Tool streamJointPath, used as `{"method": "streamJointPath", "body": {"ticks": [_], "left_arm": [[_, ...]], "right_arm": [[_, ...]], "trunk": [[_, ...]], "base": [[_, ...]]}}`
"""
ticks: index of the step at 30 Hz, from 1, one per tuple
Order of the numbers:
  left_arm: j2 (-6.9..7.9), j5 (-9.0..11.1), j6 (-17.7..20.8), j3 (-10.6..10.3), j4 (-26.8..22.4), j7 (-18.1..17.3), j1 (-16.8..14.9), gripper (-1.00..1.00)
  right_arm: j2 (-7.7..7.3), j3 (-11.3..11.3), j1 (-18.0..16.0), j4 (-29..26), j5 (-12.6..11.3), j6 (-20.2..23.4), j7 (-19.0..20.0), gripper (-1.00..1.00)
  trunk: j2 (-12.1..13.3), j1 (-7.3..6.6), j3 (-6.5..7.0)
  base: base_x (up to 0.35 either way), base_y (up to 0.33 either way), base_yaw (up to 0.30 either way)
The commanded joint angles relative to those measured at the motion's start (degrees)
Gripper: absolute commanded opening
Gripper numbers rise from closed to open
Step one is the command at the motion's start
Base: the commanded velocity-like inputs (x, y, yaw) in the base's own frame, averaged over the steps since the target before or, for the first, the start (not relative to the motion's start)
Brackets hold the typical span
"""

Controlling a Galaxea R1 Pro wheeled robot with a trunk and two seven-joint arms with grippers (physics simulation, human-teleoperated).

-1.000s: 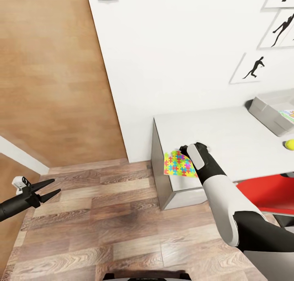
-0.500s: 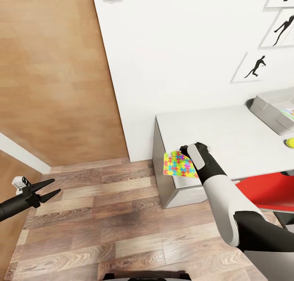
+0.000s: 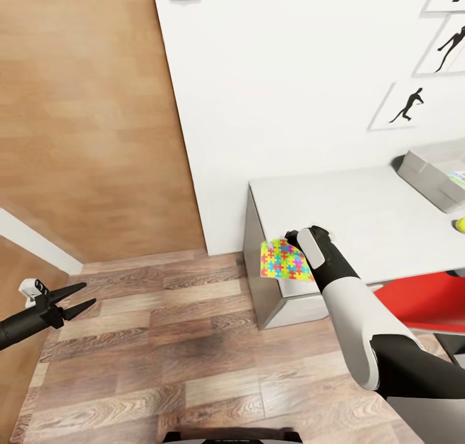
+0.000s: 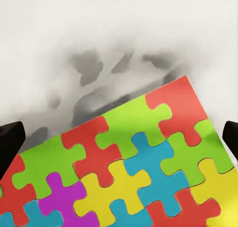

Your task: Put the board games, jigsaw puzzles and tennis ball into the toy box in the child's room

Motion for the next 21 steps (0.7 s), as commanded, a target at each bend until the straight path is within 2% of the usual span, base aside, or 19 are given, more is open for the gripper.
{"method": "streamJointPath", "body": {"ticks": [1, 11, 21], "left_arm": [[0.02, 0.1, 0.4, 0.0, 0.0, -0.1, 0.0, 1.0], [0.02, 0.1, 0.4, 0.0, 0.0, -0.1, 0.0, 1.0], [0.02, 0.1, 0.4, 0.0, 0.0, -0.1, 0.0, 1.0]], "right_arm": [[0.04, -0.2, 0.0, -0.1, -0.4, 0.2, -0.3, 1.0], [0.04, -0.2, 0.0, -0.1, -0.4, 0.2, -0.3, 1.0], [0.01, -0.3, 0.0, -0.4, -0.4, 0.2, -0.3, 1.0]], "trunk": [[-0.1, 0.03, -0.09], [-0.1, 0.03, -0.09], [-0.1, 0.03, -0.09]], "base": [[-0.016, 0.078, 0.0], [-0.003, 0.069, 0.0], [0.0, 0.008, 0.0]]}}
